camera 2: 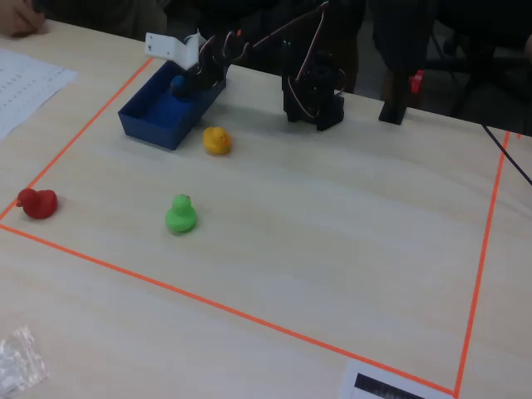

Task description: Grasp blue duck and put it into box.

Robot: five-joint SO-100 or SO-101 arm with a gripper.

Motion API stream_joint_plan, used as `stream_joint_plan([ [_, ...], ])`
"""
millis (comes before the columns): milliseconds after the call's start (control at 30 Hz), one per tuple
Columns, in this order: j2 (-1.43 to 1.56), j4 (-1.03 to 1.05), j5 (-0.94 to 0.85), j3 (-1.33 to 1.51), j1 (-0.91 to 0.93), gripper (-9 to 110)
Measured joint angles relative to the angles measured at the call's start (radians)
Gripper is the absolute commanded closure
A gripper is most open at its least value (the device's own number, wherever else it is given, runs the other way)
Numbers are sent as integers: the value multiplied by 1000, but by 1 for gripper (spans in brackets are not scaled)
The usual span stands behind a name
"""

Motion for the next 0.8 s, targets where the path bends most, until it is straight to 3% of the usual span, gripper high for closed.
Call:
stream_joint_plan([
  [67,-2,-54,21,3,-3,55],
  [167,-2,-72,77,-11,-38,53],
  [267,-2,-72,190,-89,-97,59],
  [333,-2,-55,288,-175,-143,70],
  [467,60,112,454,-364,-262,96],
  [567,161,281,511,-419,-402,101],
  [800,485,652,566,-337,-859,101],
])
